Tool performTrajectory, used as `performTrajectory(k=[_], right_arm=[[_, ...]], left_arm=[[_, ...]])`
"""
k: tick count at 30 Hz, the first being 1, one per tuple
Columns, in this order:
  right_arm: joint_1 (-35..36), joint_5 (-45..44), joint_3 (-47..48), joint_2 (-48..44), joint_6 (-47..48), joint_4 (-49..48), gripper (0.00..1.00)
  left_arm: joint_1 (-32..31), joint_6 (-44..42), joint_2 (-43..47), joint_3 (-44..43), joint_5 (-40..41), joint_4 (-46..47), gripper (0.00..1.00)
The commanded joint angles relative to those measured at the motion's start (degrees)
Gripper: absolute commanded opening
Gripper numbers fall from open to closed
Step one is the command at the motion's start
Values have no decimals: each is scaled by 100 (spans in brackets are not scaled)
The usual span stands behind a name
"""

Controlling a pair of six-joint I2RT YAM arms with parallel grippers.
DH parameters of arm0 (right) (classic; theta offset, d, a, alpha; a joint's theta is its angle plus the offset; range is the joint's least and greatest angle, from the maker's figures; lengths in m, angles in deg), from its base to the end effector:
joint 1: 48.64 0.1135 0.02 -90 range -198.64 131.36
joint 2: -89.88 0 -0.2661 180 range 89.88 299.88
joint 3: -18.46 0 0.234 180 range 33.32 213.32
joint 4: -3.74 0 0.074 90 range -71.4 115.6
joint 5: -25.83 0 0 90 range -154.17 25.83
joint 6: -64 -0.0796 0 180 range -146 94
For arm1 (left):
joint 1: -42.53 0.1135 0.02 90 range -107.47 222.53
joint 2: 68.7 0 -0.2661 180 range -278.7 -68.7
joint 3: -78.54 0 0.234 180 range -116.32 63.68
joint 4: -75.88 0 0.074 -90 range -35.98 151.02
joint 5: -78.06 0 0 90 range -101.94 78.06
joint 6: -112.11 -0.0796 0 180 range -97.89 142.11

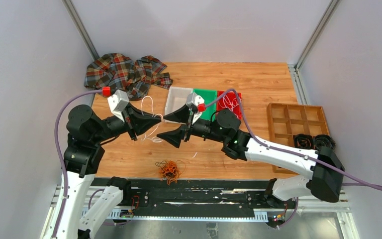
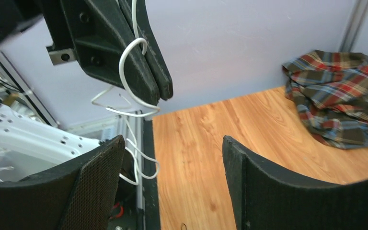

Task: Untangle the cables
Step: Place the cable in the bin.

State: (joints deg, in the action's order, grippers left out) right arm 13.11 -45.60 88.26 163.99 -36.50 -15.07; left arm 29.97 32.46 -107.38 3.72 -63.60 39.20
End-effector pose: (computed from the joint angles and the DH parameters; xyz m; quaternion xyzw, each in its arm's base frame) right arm 0.1316 0.2984 0.3893 -0.3763 0.4896 0.5398 0.5721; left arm 0.1081 -0.0880 0.4166 0.3189 0.6334 -0.4292 0.5594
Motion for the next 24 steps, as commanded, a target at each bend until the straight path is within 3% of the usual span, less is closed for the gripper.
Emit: performTrajectory(k=[1, 16, 22, 24], right_arm=[[3, 468, 195, 413, -1003, -1691, 74], [264, 881, 623, 1498, -2105, -3373, 73], [356, 1025, 876, 1790, -2376, -3574, 64], [393, 964, 932, 1796, -2277, -3355, 50]], left_arm=[[25, 513, 34, 130, -2, 556, 1], [25, 974, 97, 291, 26, 1100, 1], [31, 929, 121, 328, 143, 1151, 1], [25, 891, 125, 328, 179, 1137, 0]])
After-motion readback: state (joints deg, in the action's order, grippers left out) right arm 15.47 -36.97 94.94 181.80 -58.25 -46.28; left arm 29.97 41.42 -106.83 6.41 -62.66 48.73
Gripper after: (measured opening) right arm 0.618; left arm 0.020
